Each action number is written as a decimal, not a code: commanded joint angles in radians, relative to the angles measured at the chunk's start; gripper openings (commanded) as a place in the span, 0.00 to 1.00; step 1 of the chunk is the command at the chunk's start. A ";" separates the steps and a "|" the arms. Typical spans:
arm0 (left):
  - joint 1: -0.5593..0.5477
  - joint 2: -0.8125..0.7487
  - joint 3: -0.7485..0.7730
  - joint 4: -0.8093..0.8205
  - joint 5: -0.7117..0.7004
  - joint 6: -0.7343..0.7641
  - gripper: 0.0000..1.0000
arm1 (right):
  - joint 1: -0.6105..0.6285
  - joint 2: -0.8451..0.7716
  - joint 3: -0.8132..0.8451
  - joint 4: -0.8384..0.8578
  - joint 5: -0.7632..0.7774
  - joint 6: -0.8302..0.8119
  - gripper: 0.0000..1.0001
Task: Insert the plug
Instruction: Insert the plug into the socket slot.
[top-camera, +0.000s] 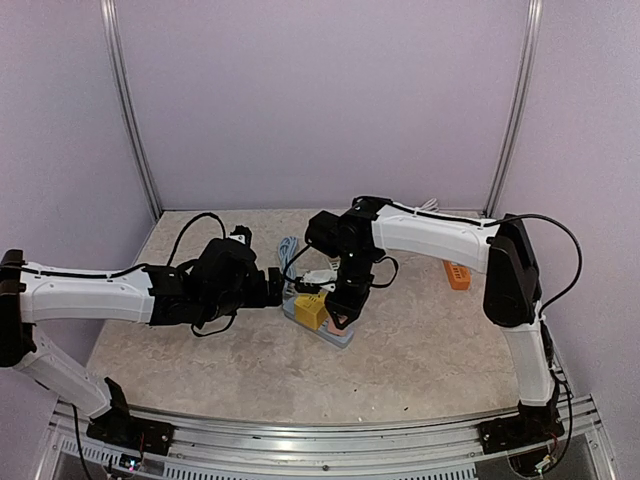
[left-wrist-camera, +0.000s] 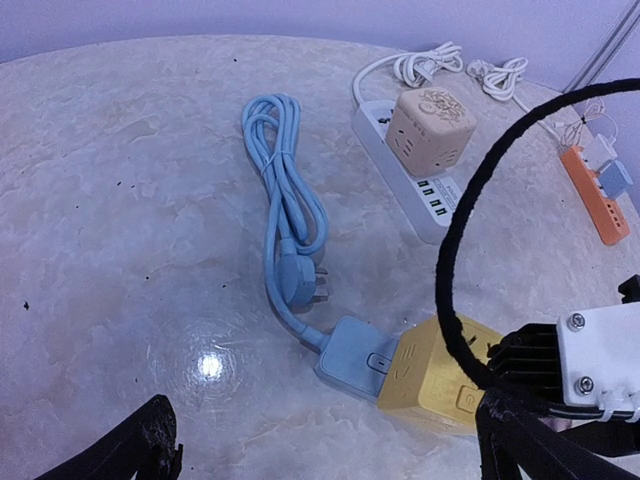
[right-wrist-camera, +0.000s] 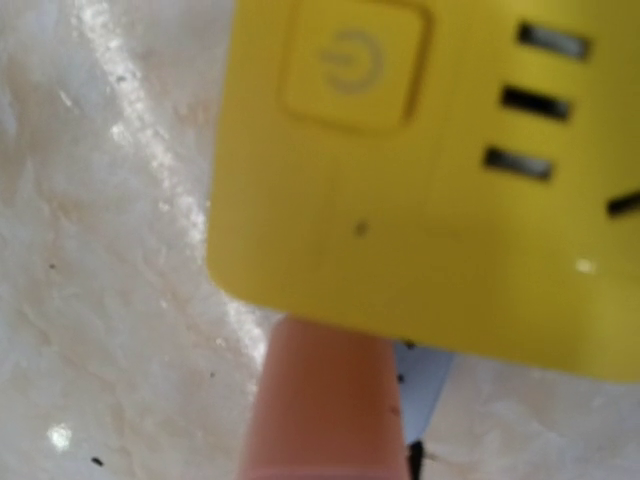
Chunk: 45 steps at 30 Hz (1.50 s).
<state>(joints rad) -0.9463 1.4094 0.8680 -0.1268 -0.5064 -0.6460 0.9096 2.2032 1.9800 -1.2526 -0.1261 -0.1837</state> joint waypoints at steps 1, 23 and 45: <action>-0.007 0.004 -0.022 0.007 -0.018 -0.004 0.99 | 0.012 0.041 0.019 0.031 0.036 0.017 0.28; -0.003 -0.035 -0.034 -0.024 -0.047 -0.007 0.99 | 0.023 -0.123 -0.289 0.313 0.160 0.238 0.06; 0.007 -0.024 -0.035 -0.029 -0.043 -0.029 0.99 | 0.031 -0.133 -0.470 0.430 0.091 0.242 0.00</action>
<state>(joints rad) -0.9432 1.3956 0.8398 -0.1455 -0.5407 -0.6640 0.9405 2.0094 1.5845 -0.8276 -0.0566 0.0578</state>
